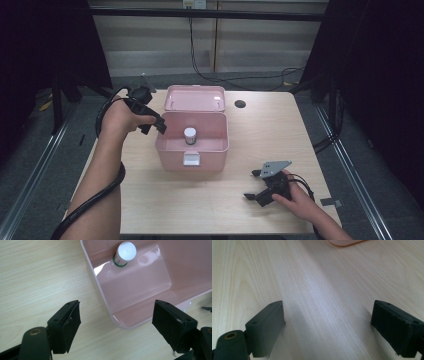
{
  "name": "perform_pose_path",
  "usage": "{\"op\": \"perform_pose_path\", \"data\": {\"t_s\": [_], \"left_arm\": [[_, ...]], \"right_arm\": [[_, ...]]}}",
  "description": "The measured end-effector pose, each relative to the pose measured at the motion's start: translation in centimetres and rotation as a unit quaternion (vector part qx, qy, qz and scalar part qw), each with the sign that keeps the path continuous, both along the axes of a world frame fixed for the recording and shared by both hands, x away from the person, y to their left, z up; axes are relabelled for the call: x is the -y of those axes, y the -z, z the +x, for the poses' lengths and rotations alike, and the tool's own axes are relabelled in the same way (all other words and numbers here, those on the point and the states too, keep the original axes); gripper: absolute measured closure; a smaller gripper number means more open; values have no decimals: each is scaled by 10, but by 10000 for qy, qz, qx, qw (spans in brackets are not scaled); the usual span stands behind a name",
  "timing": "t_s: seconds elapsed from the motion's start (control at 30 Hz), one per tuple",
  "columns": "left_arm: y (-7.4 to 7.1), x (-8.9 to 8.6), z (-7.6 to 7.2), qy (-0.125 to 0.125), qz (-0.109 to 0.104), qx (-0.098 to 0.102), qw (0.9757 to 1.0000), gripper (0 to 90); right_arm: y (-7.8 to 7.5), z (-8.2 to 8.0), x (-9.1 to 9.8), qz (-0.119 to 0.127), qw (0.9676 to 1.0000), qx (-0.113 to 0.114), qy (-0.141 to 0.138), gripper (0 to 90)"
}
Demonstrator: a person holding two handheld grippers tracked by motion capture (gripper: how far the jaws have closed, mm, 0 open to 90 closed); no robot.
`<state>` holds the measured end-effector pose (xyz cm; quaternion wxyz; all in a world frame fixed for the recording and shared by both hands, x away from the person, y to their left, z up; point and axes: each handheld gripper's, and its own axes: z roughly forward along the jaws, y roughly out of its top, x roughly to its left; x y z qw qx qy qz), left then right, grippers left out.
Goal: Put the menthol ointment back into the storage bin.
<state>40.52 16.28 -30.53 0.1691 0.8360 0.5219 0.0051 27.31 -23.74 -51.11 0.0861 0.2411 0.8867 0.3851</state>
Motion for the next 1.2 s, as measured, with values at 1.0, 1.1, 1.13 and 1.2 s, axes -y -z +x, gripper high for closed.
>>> {"op": "perform_pose_path", "data": {"t_s": [1.0,1.1,1.13,1.2], "left_arm": [[18,-63,-37,-191,-33,44,9998,222],[23,-65,-41,-174,-66,48,9998,222],[26,-65,-42,-182,-67,66,9998,222],[30,-67,-44,-140,-74,36,9999,222]], "right_arm": [[0,0,0,-1,10000,-9,15,109],[0,0,0,3,10000,-3,17,109],[0,0,0,5,10000,-7,17,109],[0,0,0,4,10000,-7,19,109]]}}
